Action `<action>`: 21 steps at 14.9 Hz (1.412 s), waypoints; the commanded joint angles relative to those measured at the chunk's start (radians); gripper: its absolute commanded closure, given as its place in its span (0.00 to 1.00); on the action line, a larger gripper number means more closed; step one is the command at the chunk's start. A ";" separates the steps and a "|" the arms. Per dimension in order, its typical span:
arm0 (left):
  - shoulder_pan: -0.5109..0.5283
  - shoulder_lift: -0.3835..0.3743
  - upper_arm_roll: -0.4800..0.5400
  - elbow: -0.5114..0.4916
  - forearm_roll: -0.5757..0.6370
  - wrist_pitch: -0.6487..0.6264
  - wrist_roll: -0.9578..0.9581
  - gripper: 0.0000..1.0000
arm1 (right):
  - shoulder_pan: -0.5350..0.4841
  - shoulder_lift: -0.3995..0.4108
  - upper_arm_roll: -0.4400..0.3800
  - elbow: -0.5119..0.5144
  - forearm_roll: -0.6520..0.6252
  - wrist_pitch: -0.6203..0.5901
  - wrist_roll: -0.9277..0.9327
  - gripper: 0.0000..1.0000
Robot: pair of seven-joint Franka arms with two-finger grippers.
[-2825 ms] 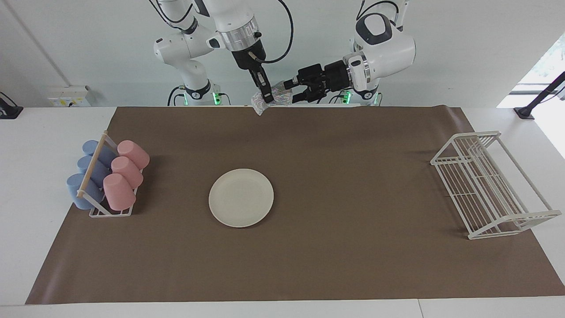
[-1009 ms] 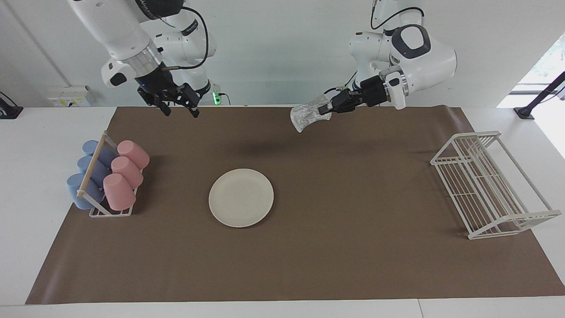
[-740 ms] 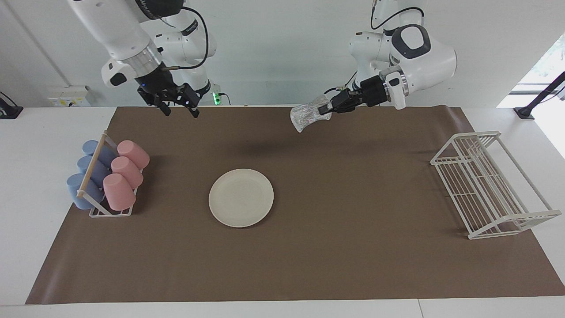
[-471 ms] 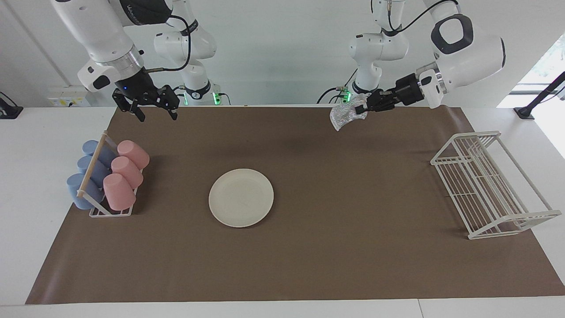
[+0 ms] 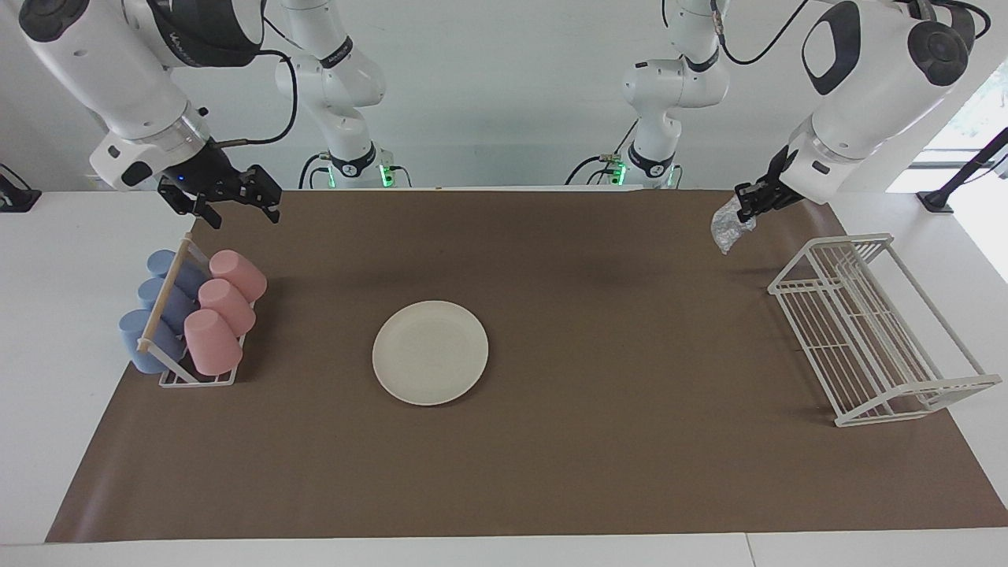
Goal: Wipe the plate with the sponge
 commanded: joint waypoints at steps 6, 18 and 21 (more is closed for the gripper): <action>-0.074 0.085 0.001 0.040 0.586 0.057 -0.017 1.00 | 0.095 -0.051 -0.120 -0.116 -0.030 0.091 -0.055 0.00; -0.110 0.311 0.006 -0.101 1.061 0.179 -0.419 1.00 | 0.112 -0.022 -0.169 -0.015 -0.099 0.031 -0.110 0.00; -0.112 0.320 0.001 -0.106 1.061 0.182 -0.444 1.00 | 0.112 -0.016 -0.167 -0.012 -0.092 0.083 -0.095 0.00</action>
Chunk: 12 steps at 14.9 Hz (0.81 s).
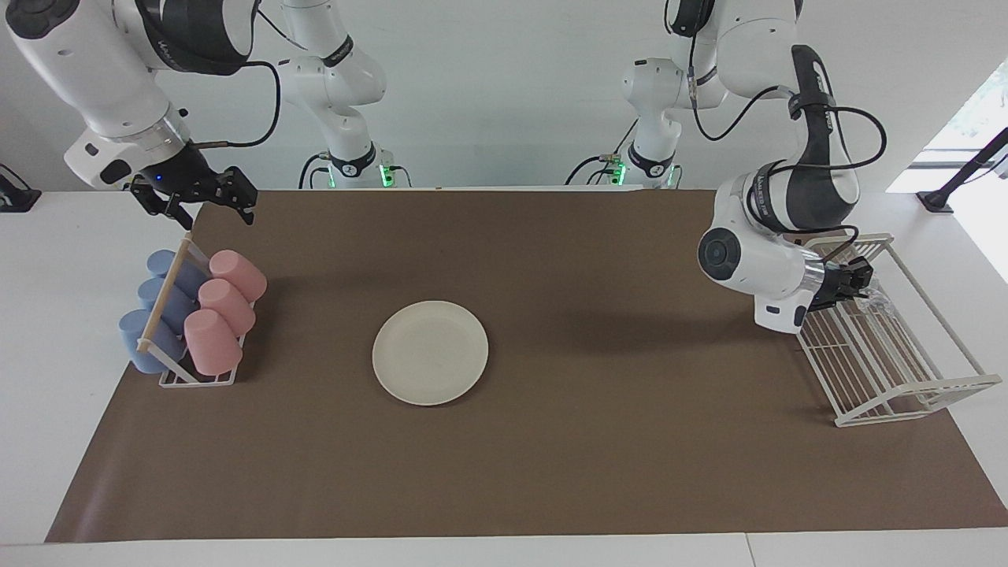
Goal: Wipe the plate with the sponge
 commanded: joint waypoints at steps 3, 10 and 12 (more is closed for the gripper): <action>-0.007 -0.019 0.010 -0.071 0.022 0.022 -0.044 1.00 | -0.001 0.007 -0.009 0.008 -0.010 0.015 0.010 0.00; 0.002 -0.021 0.011 -0.102 0.045 0.079 -0.119 1.00 | 0.006 -0.001 -0.009 0.010 -0.011 0.010 0.064 0.00; 0.004 -0.019 0.013 -0.096 0.045 0.082 -0.117 1.00 | 0.005 -0.001 -0.009 0.011 -0.011 0.019 0.087 0.00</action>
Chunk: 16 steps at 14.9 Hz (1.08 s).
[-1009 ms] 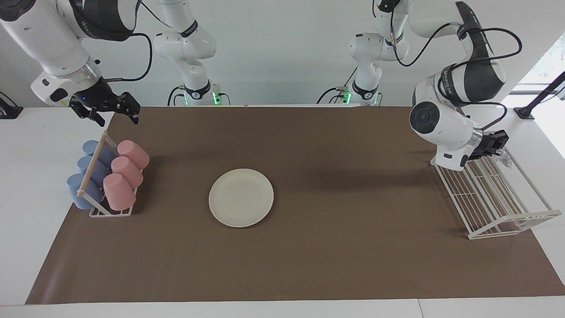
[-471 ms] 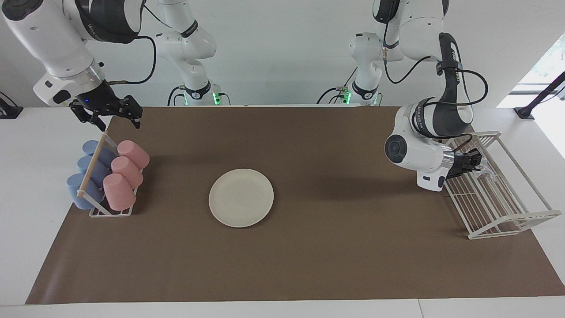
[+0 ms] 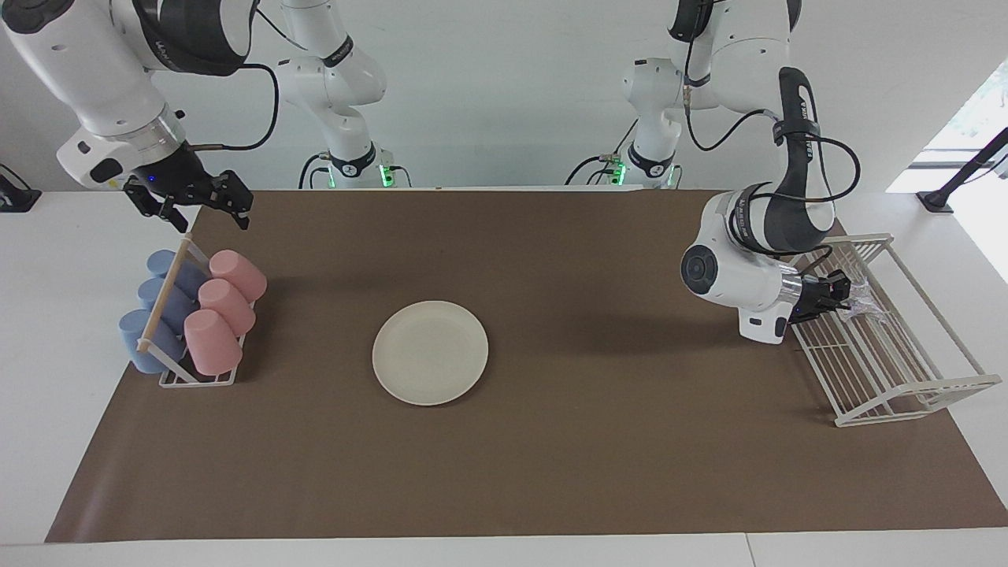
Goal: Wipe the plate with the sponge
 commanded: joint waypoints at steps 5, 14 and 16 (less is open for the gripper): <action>0.005 -0.026 0.007 -0.025 0.020 0.034 0.000 0.00 | 0.005 -0.003 0.000 0.007 -0.011 0.011 0.047 0.00; 0.014 -0.029 0.010 -0.005 0.018 0.046 0.065 0.00 | 0.005 -0.003 0.001 0.007 -0.013 0.028 0.041 0.00; 0.016 -0.039 0.010 0.024 0.003 0.048 0.141 0.00 | 0.005 -0.004 0.001 0.007 -0.013 0.029 0.041 0.00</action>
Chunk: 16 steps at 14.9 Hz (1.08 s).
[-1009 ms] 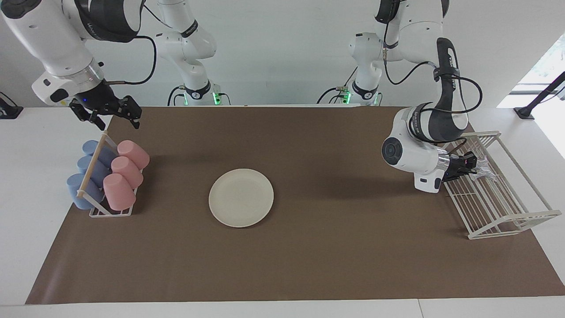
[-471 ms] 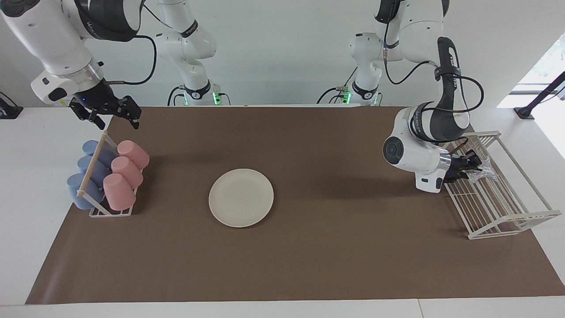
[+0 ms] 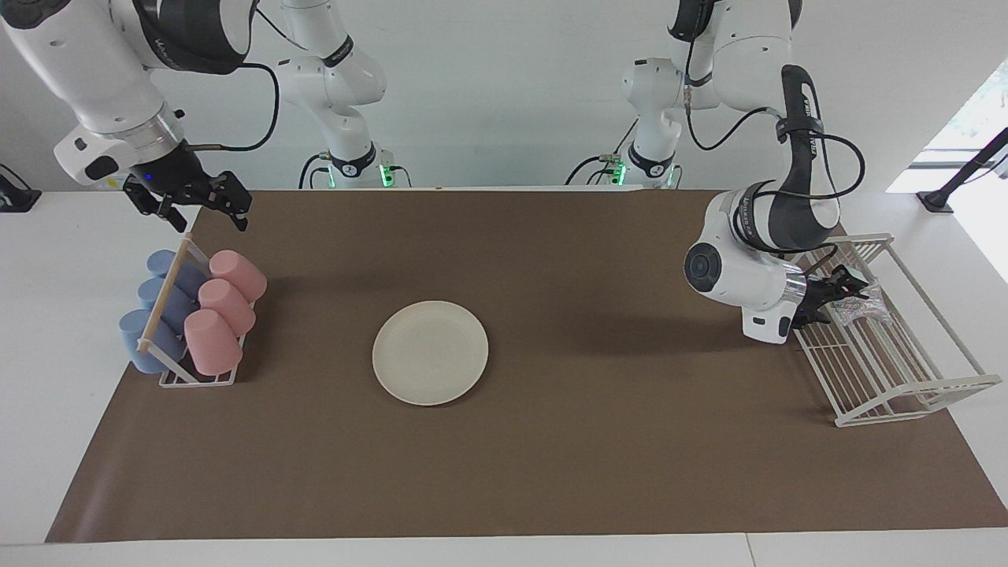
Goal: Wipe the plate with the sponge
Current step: 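Lower the sponge into the wire basket and open the left gripper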
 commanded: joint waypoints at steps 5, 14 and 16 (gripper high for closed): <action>0.057 -0.087 0.001 0.151 -0.295 0.000 0.331 0.00 | 0.004 -0.004 0.003 0.003 -0.013 0.006 0.014 0.00; 0.159 -0.307 0.007 0.233 -0.943 -0.193 0.410 0.00 | 0.006 -0.009 0.006 0.004 -0.011 0.009 0.018 0.00; 0.159 -0.348 0.006 0.212 -1.026 -0.240 0.410 0.00 | 0.006 -0.009 0.006 0.004 -0.011 0.010 0.017 0.00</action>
